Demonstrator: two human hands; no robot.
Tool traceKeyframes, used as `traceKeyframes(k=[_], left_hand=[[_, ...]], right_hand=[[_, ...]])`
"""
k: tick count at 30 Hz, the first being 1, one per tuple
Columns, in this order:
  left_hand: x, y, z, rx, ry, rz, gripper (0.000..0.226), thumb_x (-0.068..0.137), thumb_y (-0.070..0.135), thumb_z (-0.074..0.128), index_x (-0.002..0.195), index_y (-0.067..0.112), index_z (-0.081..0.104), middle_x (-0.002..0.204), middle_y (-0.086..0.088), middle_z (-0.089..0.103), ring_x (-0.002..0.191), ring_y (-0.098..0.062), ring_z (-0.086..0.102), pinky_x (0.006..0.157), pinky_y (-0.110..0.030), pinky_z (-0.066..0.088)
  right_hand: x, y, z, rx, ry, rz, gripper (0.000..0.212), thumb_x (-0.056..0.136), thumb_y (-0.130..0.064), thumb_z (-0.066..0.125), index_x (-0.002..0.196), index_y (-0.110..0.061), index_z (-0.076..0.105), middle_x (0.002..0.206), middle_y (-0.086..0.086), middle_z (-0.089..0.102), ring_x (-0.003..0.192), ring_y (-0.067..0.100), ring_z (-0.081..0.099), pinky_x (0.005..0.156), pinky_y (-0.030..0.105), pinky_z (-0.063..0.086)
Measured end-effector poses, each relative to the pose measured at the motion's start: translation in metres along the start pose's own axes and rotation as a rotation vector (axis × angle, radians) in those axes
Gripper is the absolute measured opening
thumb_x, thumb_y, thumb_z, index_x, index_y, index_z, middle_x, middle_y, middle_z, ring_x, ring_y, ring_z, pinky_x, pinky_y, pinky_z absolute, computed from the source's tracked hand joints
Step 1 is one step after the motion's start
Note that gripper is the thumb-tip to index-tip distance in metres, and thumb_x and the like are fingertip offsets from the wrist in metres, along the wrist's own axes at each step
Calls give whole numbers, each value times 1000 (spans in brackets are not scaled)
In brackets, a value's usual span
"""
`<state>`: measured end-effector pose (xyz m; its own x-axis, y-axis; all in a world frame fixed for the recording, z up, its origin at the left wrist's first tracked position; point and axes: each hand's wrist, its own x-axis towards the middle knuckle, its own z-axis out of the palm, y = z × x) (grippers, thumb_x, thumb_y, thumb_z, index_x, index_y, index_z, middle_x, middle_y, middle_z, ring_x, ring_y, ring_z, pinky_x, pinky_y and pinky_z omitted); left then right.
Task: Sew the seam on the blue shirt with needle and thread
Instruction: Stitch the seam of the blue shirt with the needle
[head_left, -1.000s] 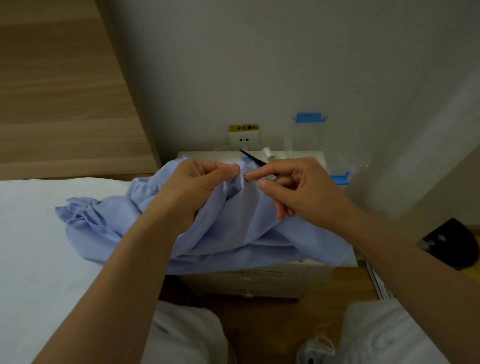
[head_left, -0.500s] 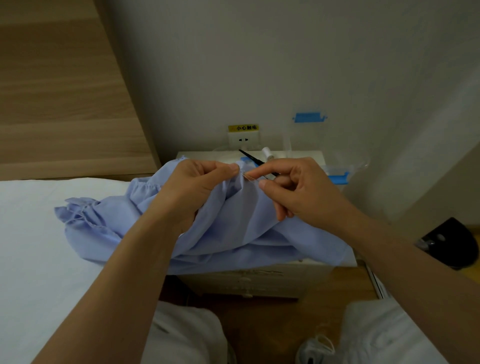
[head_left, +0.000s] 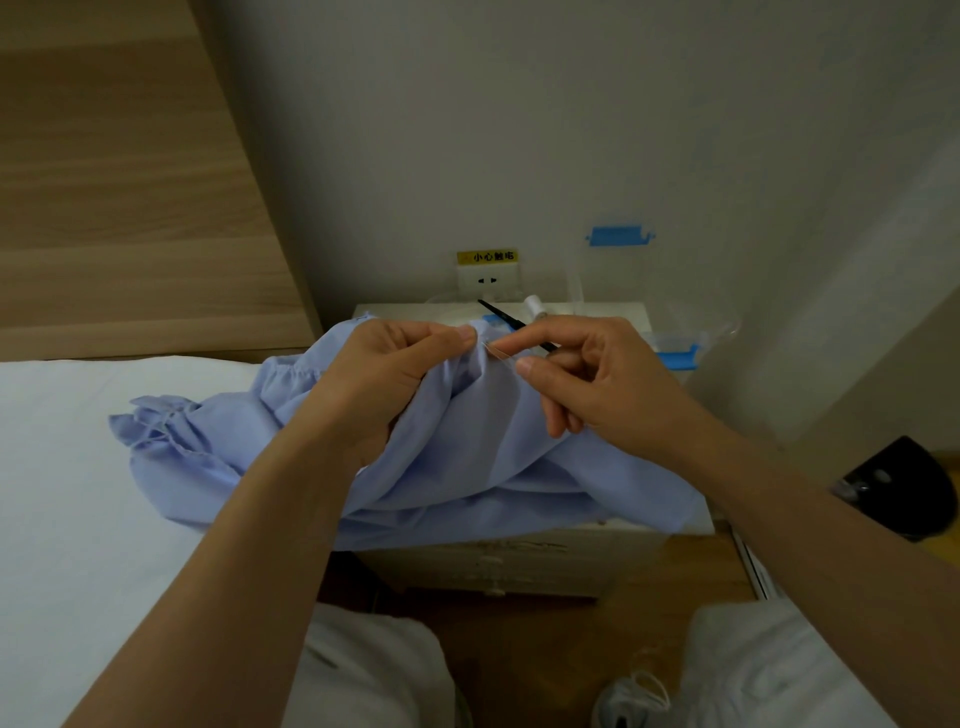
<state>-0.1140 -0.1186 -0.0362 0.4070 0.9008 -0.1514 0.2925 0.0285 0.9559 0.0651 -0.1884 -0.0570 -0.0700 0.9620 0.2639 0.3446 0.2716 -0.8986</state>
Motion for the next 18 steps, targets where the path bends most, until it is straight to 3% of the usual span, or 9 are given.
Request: traceKeyframes(k=[7,10,14,16,18], left_hand=[[5,3,-1,28,-47,-75,33,101,16,43,72,6,55,75,-11,54,78,-20,54,87,-33,44],[-2,2,2,-36,-15,0,26,96,19,53,74,8,60,66,-3,62,64,-10,60,65,-22,52],[1,0,-4,48,-99,-55,32,103,8,34,83,2,58,74,-11,47,70,-14,45,76,-27,39],[3,2,-2,21,-62,-50,29,102,10,40,83,1,60,73,-13,52,72,-16,51,78,-26,43],[-1,1,2,-35,-30,1,26,97,17,51,75,9,61,66,-5,61,63,-10,59,67,-23,51]], right_hand=[[1,0,1,21,-10,-10,23,97,-6,53,114,-10,67,47,11,57,43,9,53,52,21,47],[1,1,1,22,-7,-11,22,97,-5,53,114,-10,67,47,12,57,43,9,53,52,20,46],[0,0,1,25,-9,-11,22,97,-5,54,114,-9,67,47,11,57,43,9,53,52,20,46],[0,0,1,27,-9,-7,22,97,-5,54,113,-8,67,47,9,57,43,9,53,52,19,46],[0,0,0,25,-11,-4,22,97,-4,54,114,-8,68,46,7,56,42,9,51,52,21,46]])
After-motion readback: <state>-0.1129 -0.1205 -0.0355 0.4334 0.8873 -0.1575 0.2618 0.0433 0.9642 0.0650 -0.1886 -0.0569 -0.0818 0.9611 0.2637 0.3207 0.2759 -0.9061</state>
